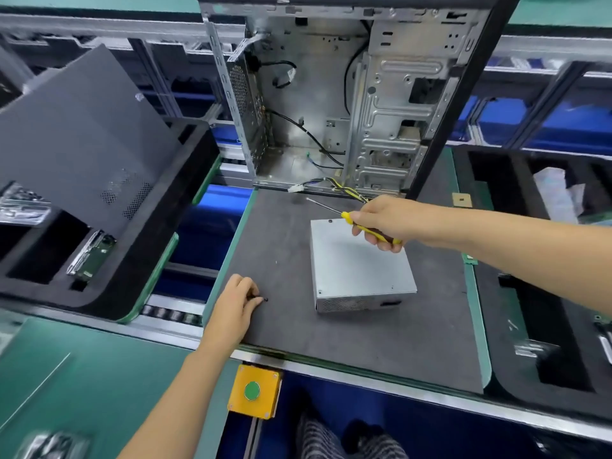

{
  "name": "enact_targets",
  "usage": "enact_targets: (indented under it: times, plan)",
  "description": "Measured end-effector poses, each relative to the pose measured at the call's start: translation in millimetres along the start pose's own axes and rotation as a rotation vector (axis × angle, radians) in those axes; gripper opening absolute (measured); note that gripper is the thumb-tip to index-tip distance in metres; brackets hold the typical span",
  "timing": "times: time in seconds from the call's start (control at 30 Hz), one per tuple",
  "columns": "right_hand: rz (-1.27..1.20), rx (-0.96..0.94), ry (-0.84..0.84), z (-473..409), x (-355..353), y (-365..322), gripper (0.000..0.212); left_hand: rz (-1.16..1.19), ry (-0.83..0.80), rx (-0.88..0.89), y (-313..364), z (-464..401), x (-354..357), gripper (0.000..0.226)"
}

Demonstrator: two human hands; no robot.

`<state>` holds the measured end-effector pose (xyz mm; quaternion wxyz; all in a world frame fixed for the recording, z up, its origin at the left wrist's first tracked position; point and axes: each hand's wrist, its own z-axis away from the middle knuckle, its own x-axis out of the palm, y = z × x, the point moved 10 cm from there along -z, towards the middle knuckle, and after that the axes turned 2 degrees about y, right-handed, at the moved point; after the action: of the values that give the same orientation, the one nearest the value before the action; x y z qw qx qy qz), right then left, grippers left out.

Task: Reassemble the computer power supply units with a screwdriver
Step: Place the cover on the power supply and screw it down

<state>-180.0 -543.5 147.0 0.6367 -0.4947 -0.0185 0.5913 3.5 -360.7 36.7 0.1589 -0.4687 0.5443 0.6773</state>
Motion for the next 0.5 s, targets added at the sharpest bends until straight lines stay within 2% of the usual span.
enact_targets:
  times: [0.13, 0.23, 0.3, 0.4, 0.47, 0.5]
  plan:
    - [-0.012, -0.054, -0.007, 6, 6, -5, 0.036, 0.008, 0.037, 0.007, 6, -3, -7, 0.020]
    - [-0.004, -0.110, -0.027, 12, 12, -10, 0.035, 0.115, 0.110, -0.044, 11, -4, -17, 0.017]
    - [0.015, -0.165, -0.036, 18, 15, -14, 0.033, 0.368, 0.186, -0.131, 21, -7, -26, 0.012]
    - [0.039, -0.244, -0.054, 29, 14, -20, 0.031, 1.005, 0.199, -0.230, 52, -16, -22, 0.004]
    - [0.088, -0.285, -0.061, 38, 11, -23, 0.032, 1.377, 0.134, -0.264, 74, -25, -14, 0.013]
    - [0.122, -0.299, -0.055, 41, 8, -24, 0.032, 1.481, 0.103, -0.279, 82, -30, -11, 0.020]
